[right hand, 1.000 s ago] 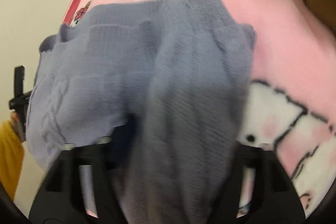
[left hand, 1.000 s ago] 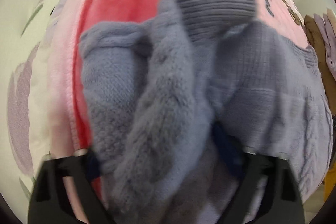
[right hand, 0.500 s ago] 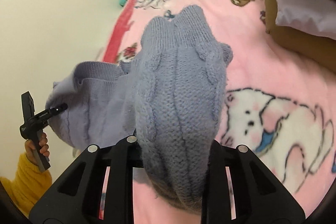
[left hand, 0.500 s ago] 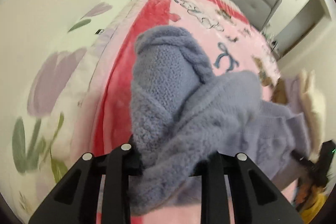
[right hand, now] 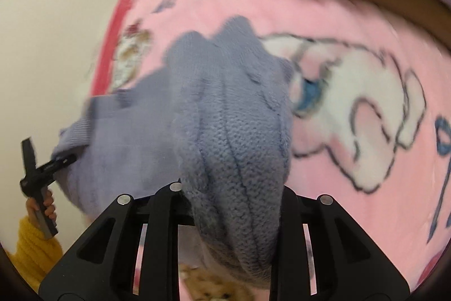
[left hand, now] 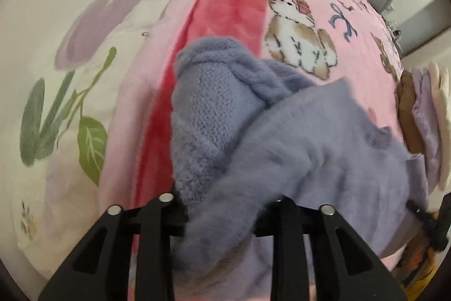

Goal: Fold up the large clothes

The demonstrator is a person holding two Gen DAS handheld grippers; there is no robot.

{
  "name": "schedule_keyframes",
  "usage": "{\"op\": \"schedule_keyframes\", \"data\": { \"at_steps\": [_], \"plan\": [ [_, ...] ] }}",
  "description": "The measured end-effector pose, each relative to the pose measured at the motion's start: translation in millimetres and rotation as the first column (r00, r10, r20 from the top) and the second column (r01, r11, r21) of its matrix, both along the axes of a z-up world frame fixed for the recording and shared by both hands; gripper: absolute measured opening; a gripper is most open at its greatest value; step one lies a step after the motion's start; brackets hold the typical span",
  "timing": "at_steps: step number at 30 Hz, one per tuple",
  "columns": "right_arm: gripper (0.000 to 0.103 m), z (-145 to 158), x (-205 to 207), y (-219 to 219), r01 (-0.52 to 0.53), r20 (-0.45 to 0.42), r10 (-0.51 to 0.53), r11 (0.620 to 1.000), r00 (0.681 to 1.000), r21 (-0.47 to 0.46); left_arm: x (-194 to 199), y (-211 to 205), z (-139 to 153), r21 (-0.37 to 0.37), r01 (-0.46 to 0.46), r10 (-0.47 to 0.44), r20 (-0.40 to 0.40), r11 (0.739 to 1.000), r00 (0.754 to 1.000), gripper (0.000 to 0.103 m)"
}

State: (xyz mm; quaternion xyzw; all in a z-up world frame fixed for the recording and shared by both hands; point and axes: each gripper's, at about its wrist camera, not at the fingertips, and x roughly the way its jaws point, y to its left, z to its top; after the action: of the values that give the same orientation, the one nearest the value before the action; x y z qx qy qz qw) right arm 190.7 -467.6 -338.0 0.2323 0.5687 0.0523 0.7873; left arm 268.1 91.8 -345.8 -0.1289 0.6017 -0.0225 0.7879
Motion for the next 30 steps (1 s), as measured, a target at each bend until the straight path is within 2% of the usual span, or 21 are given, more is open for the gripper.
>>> {"op": "schedule_keyframes", "data": {
  "at_steps": [3, 5, 6, 7, 8, 9, 11, 12, 14, 15, 16, 18, 19, 21, 23, 24, 25, 26, 27, 28, 30],
  "plan": [
    [0.028, -32.2, -3.8, -19.8, 0.056, -0.04, -0.054, 0.997, 0.998, 0.048, 0.2, 6.9, -12.3, -0.048, 0.045, -0.045, -0.004, 0.998, 0.999, 0.052],
    [0.032, -38.5, -4.2, -17.8, 0.052, -0.038, -0.051, 0.999, 0.998, 0.017, 0.2, 10.7, -22.8, -0.068, 0.093, -0.094, -0.007, 0.993, 0.996, 0.065],
    [0.037, -40.2, -3.2, -15.7, 0.038, -0.034, -0.038, 0.999, 0.999, 0.005, -0.3, 13.2, -31.3, -0.094, 0.112, -0.116, -0.032, 0.989, 0.993, 0.077],
    [0.039, -41.0, -0.8, -11.8, 0.021, -0.038, -0.022, 0.999, 0.999, -0.026, -0.4, 14.3, -41.3, -0.128, 0.125, -0.134, -0.065, 0.984, 0.989, 0.084],
    [0.049, -41.1, 1.1, -9.7, 0.01, -0.041, -0.012, 0.999, 0.999, -0.049, -1.3, 14.0, -54.9, -0.179, 0.142, -0.163, -0.113, 0.974, 0.98, 0.084],
    [0.057, -41.2, 3.0, -7.6, 0.003, -0.045, -0.006, 0.998, 0.999, -0.062, -3.3, 14.6, -60.5, -0.186, 0.138, -0.163, -0.125, 0.973, 0.979, 0.084],
    [0.06, -39.9, 4.8, -7.6, -0.001, -0.051, -0.005, 0.994, 0.999, -0.111, -4.2, 13.1, -62.7, -0.177, 0.147, -0.167, -0.103, 0.973, 0.981, 0.084],
    [0.067, -38.6, 4.2, -10.6, 0.008, -0.052, -0.016, 0.989, 0.999, -0.147, -5.0, 12.4, -63.1, -0.174, 0.152, -0.171, -0.097, 0.973, 0.98, 0.084],
    [0.075, -31.3, 2.6, -17.5, 0.069, -0.025, -0.076, 0.976, 0.997, -0.209, -8.8, 14.0, -64.3, -0.162, 0.13, -0.145, -0.086, 0.978, 0.986, 0.075],
    [0.074, -26.5, -1.0, -18.9, 0.087, 0.001, -0.089, 0.971, 0.996, -0.224, -11.6, 14.5, -62.9, -0.166, 0.115, -0.129, -0.079, 0.979, 0.988, 0.061],
    [0.074, -16.6, -7.5, -17.1, 0.101, 0.06, -0.089, 0.96, 0.994, -0.26, -14.7, 14.1, -59.8, -0.173, 0.104, -0.117, -0.07, 0.98, 0.991, 0.054],
    [0.065, 3.2, -20.3, -2.9, 0.085, 0.174, -0.03, 0.944, 0.984, -0.318, -21.9, 9.5, -50.2, -0.143, 0.1, -0.108, -0.048, 0.985, 0.993, 0.037],
    [0.062, 15.8, -27.9, 13.4, 0.042, 0.256, 0.041, 0.95, 0.966, -0.31, -25.4, 5.7, -45.5, -0.122, 0.104, -0.109, -0.035, 0.987, 0.993, 0.032],
    [0.062, 29.0, -34.5, 41.9, -0.027, 0.319, 0.157, 0.925, 0.935, -0.378, -30.3, -0.2, -36.0, -0.089, 0.103, -0.105, -0.014, 0.991, 0.994, 0.029],
    [0.062, 33.9, -35.5, 78.3, -0.001, 0.304, 0.24, 0.787, 0.922, -0.617, -33.5, -0.8, -29.7, -0.094, 0.087, -0.088, -0.008, 0.992, 0.996, 0.027],
    [0.061, 32.8, -36.6, 85.9, 0.017, 0.288, 0.248, 0.73, 0.925, -0.683, -35.3, 1.3, -26.0, -0.1, 0.077, -0.077, -0.003, 0.992, 0.997, 0.027],
    [0.057, 32.7, -37.1, 95.7, 0.024, 0.289, 0.255, 0.71, 0.923, -0.703, -36.5, 3.7, -23.0, -0.115, 0.065, -0.066, -0.005, 0.991, 0.998, 0.026],
    [0.052, 35.9, -40.9, 98.9, 0.005, 0.322, 0.27, 0.76, 0.907, -0.65, -37.2, 5.3, -19.9, -0.129, 0.05, -0.052, -0.012, 0.99, 0.999, 0.026],
    [0.045, 40.0, -47.9, 105.6, -0.064, 0.384, 0.313, 0.84, 0.869, -0.539, -36.8, 6.0, -17.7, -0.142, 0.039, -0.042, -0.017, 0.989, 0.999, 0.026],
    [0.041, 41.2, -51.9, 112.8, -0.11, 0.41, 0.347, 0.859, 0.843, -0.501, -36.4, 7.7, -13.8, -0.161, 0.027, -0.031, -0.02, 0.987, 0.999, 0.025],
    [0.023, 36.3, -63.0, 143.4, -0.214, 0.407, 0.475, 0.815, 0.78, -0.539, -36.2, 9.5, -3.9, -0.198, 0.003, -0.008, -0.025, 0.98, 1.0, 0.025]
  ]
}}
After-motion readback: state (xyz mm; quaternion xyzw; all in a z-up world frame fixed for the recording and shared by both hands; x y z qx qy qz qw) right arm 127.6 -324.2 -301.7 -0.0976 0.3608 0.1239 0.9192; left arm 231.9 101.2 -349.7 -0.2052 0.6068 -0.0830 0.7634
